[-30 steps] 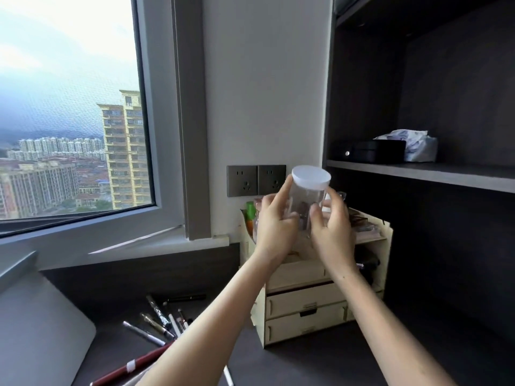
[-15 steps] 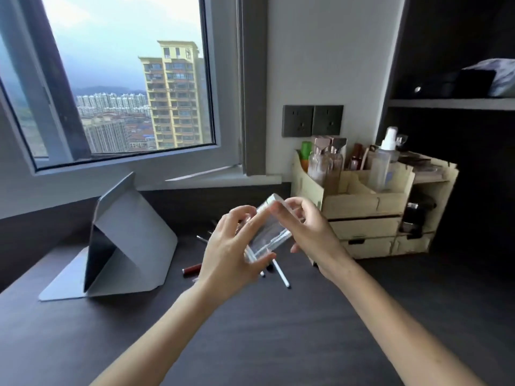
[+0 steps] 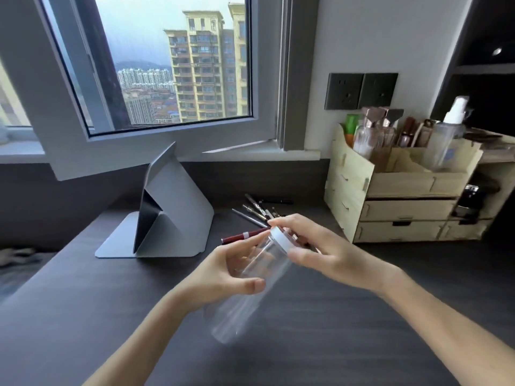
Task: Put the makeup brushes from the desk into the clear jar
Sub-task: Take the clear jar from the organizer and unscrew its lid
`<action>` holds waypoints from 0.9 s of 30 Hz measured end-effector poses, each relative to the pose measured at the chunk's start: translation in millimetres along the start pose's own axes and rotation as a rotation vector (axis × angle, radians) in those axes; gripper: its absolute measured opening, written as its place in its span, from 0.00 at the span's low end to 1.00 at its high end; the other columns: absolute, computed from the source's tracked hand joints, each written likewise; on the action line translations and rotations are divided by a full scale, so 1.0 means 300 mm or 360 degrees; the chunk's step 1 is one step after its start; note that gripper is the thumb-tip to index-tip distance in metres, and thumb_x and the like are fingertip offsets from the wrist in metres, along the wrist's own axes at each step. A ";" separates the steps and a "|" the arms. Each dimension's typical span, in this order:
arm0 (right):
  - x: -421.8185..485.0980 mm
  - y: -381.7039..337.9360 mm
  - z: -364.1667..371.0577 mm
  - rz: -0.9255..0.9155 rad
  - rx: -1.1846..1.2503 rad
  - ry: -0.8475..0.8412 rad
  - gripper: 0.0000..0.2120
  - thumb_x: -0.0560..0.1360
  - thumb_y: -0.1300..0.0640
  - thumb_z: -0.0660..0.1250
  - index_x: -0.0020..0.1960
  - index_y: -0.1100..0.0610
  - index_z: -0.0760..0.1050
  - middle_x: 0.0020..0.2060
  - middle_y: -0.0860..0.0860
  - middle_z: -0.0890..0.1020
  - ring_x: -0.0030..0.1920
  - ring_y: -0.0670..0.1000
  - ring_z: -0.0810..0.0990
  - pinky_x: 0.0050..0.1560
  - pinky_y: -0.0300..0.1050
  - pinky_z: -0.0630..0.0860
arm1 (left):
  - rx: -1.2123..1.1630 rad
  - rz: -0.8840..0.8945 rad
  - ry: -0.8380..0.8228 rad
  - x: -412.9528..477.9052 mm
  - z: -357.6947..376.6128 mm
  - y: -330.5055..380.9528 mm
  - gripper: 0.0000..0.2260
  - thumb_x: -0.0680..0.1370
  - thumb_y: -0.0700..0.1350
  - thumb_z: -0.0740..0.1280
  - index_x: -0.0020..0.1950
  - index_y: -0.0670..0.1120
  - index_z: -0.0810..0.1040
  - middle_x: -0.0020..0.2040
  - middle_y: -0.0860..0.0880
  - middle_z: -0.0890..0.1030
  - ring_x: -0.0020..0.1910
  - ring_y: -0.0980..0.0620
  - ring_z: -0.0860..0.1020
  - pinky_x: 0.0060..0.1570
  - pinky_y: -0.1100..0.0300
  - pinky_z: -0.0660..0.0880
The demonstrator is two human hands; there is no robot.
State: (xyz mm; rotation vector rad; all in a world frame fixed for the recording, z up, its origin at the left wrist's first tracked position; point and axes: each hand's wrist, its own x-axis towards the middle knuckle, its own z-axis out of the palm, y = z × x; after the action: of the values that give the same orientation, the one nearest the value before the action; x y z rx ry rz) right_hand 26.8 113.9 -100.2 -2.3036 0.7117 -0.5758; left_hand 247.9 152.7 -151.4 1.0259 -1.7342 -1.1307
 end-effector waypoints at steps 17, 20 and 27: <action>-0.131 0.302 0.053 0.0757 0.0231 0.1031 0.19 0.65 0.56 0.77 0.50 0.54 0.70 0.51 0.56 0.80 0.53 0.55 0.80 0.54 0.48 0.77 | -0.0437 0.0161 0.0935 -0.012 -0.090 -0.099 0.29 0.63 0.46 0.74 0.61 0.65 0.72 0.58 0.49 0.82 0.57 0.52 0.81 0.52 0.63 0.79; -0.176 0.368 0.060 0.0954 -0.0271 0.1188 0.20 0.65 0.52 0.76 0.47 0.56 0.68 0.46 0.52 0.79 0.49 0.56 0.77 0.46 0.51 0.73 | -0.0412 0.0186 0.1047 0.001 -0.081 -0.111 0.29 0.64 0.49 0.74 0.62 0.65 0.70 0.59 0.49 0.81 0.60 0.52 0.79 0.57 0.59 0.77; -0.183 0.432 0.050 0.1173 -0.0882 0.0760 0.16 0.73 0.48 0.67 0.50 0.60 0.73 0.53 0.54 0.79 0.57 0.58 0.75 0.53 0.48 0.69 | -0.0241 0.0203 0.1107 0.023 -0.087 -0.116 0.33 0.62 0.54 0.77 0.63 0.70 0.68 0.61 0.51 0.78 0.60 0.53 0.78 0.61 0.51 0.74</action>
State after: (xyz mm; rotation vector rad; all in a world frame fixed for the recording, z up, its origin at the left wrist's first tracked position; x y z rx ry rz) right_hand -49.6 71.6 -211.5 -2.1226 2.0443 -0.6181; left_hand 276.3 129.5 -175.7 1.0359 -1.1206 -0.6902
